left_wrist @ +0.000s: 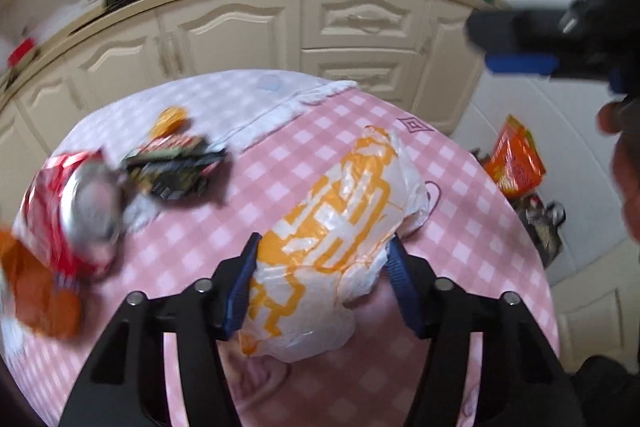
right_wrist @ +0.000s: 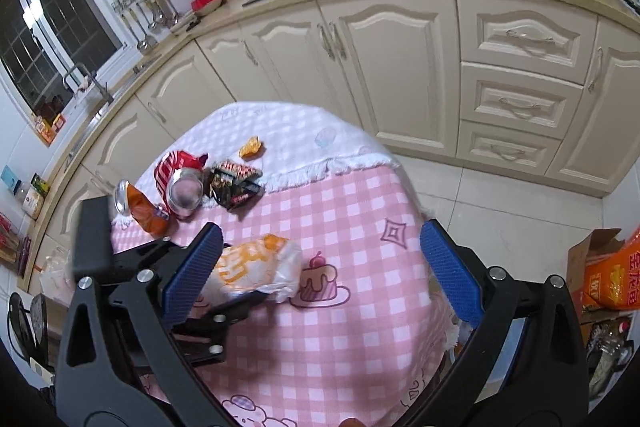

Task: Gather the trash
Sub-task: 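Grasp the white-orange bread bag with the left tool while the right tool grasps the black wrapper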

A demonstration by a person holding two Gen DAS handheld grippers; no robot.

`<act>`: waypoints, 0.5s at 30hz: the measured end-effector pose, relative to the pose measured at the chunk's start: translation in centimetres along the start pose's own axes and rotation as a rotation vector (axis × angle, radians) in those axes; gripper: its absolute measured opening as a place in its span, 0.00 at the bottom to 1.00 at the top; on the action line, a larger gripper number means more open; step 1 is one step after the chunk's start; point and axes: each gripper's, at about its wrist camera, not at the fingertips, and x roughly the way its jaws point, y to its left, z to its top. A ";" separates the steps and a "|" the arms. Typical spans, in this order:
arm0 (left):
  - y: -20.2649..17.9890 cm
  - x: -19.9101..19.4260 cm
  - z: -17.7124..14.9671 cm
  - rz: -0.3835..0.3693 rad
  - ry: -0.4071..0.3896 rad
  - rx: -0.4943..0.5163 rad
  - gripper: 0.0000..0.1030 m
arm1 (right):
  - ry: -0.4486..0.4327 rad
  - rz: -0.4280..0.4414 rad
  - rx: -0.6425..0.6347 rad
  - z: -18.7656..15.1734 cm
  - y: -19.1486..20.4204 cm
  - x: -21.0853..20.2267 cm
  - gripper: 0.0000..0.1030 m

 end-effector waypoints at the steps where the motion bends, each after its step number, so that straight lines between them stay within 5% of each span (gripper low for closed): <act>1: 0.4 -0.5 -0.5 0.003 -0.007 -0.032 0.56 | 0.011 0.008 -0.008 -0.1 0.3 0.5 0.94; 11: 7.9 -7.7 -7.0 0.183 -0.138 -0.437 0.55 | 0.117 0.064 -0.180 -0.6 6.4 8.3 0.94; 15: 9.9 -9.3 -9.3 0.247 -0.173 -0.536 0.55 | 0.132 0.061 -0.273 0.3 9.3 11.3 0.82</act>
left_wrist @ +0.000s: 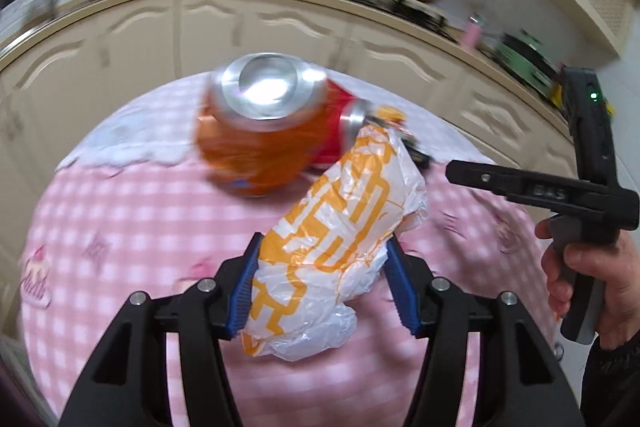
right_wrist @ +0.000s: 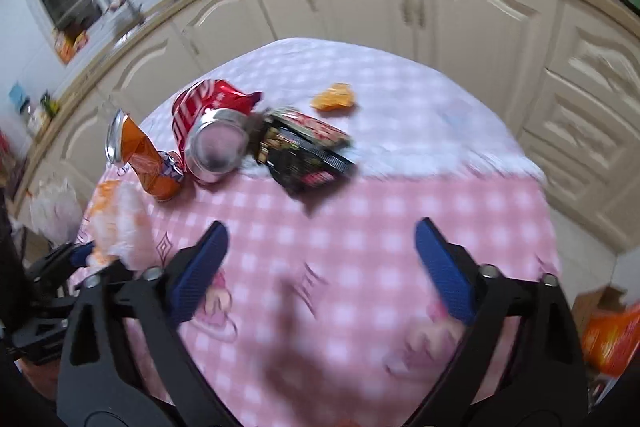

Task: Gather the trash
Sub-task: 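Grasp the white-orange bread bag with the left tool while the right tool grasps the black wrapper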

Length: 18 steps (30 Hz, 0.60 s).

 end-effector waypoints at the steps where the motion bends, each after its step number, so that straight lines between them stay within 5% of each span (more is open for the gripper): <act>1: 0.7 -0.2 -0.2 0.011 -0.008 -0.026 0.55 | 0.005 -0.007 -0.028 0.6 0.6 0.8 0.81; 4: 2.5 -0.3 -0.8 0.028 -0.016 -0.087 0.55 | 0.037 -0.017 -0.087 1.9 1.5 3.1 0.73; 8: 3.5 0.0 -2.7 0.033 -0.022 -0.116 0.55 | 0.059 -0.055 -0.137 2.2 2.0 4.9 0.34; 18: 4.6 -0.1 -3.8 -0.030 -0.038 -0.190 0.56 | 0.051 0.084 -0.030 -1.3 1.4 1.6 0.19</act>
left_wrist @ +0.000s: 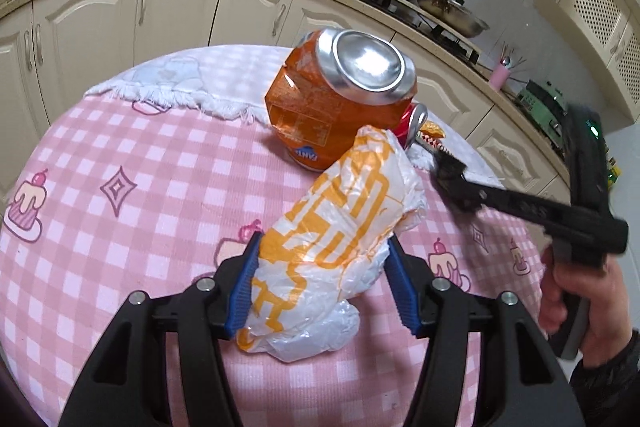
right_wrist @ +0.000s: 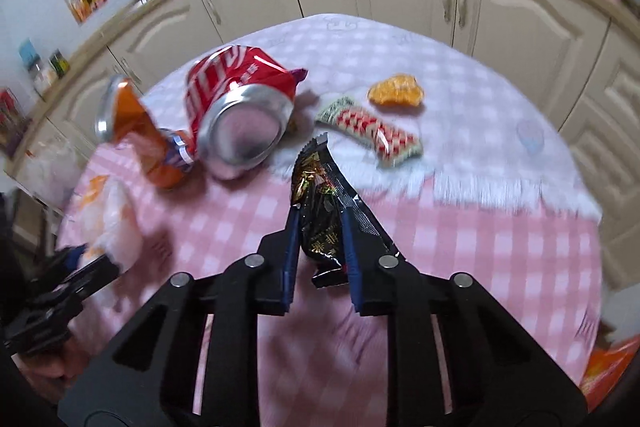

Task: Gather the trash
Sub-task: 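Grasp the white-orange bread bag with the left tool while the right tool grasps the black wrapper, then carry the bread bag and black wrapper to the blue bin and open both tools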

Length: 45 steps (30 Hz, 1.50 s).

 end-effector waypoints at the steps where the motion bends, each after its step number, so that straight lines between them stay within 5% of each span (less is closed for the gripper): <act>1: 0.2 -0.2 -0.1 -0.004 -0.003 -0.005 0.55 | -0.002 0.015 0.007 -0.3 0.1 -0.4 0.19; 14: -0.5 -2.9 -1.7 0.007 -0.040 -0.027 0.55 | -0.053 0.157 0.095 -5.3 0.4 -6.2 0.17; 28: -8.6 -7.2 -3.0 -0.075 -0.107 0.074 0.55 | -0.190 0.170 0.048 -8.4 0.3 -14.0 0.17; 37: -19.4 -7.2 -4.6 -0.221 -0.136 0.215 0.55 | -0.370 0.050 0.088 -12.7 -5.7 -24.2 0.17; 45: -31.3 -2.7 -10.6 -0.377 -0.044 0.391 0.55 | -0.426 -0.134 0.289 -21.3 -15.7 -30.5 0.17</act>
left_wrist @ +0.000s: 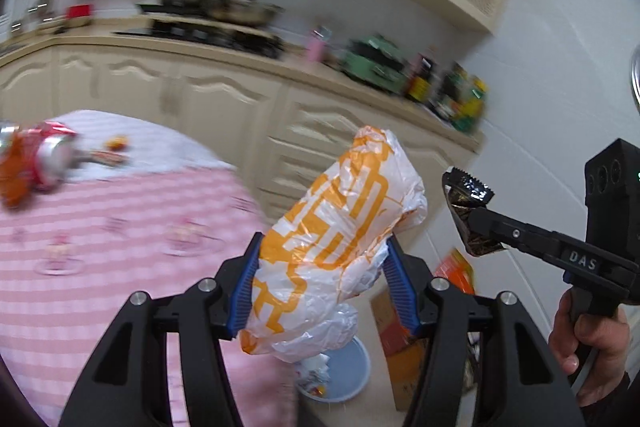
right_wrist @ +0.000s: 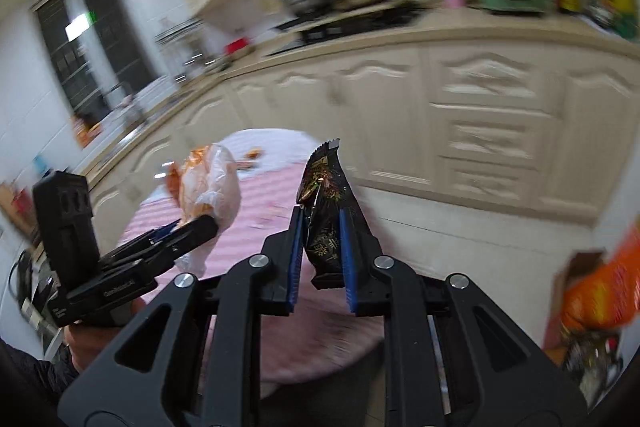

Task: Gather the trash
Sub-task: 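Carry the bread bag and black wrapper to the blue bin and open both tools, then move both tools back over the table toward the cans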

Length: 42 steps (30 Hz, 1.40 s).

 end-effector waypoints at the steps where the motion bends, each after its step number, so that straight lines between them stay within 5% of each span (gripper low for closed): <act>1: -1.3 1.7 -0.7 -0.018 0.033 0.018 0.55 | 0.002 -0.023 0.030 -0.6 -1.6 -0.3 0.17; 7: -5.6 9.8 -4.8 -0.086 0.211 0.038 0.55 | 0.051 -0.109 0.184 -4.4 -9.4 0.0 0.17; 17: -5.7 20.0 -9.6 -0.105 0.440 -0.029 0.56 | 0.137 -0.114 0.343 -8.5 -15.5 5.1 0.17; 21: -5.2 23.4 -11.0 -0.113 0.550 -0.031 0.76 | 0.181 -0.118 0.432 -10.0 -17.8 7.4 0.21; 22: -4.8 23.9 -11.4 -0.088 0.575 -0.042 0.86 | 0.186 -0.120 0.461 -10.5 -18.4 7.7 0.33; 23: -4.6 24.1 -11.5 -0.075 0.591 -0.047 0.89 | 0.182 -0.124 0.484 -10.8 -18.9 7.7 0.67; 24: -4.3 24.2 -11.7 -0.055 0.605 -0.049 0.90 | 0.163 -0.143 0.510 -11.1 -19.3 7.3 0.78; 27: -3.8 23.2 -11.3 -0.023 0.588 -0.029 0.93 | 0.157 -0.162 0.531 -11.5 -19.6 6.6 0.82; 29: -3.8 22.4 -11.0 -0.012 0.572 -0.008 0.94 | 0.158 -0.187 0.532 -11.5 -19.4 6.2 0.94; 42: -4.9 14.9 -7.2 -0.065 0.429 0.023 0.94 | 0.110 -0.235 0.462 -8.9 -15.5 3.8 0.94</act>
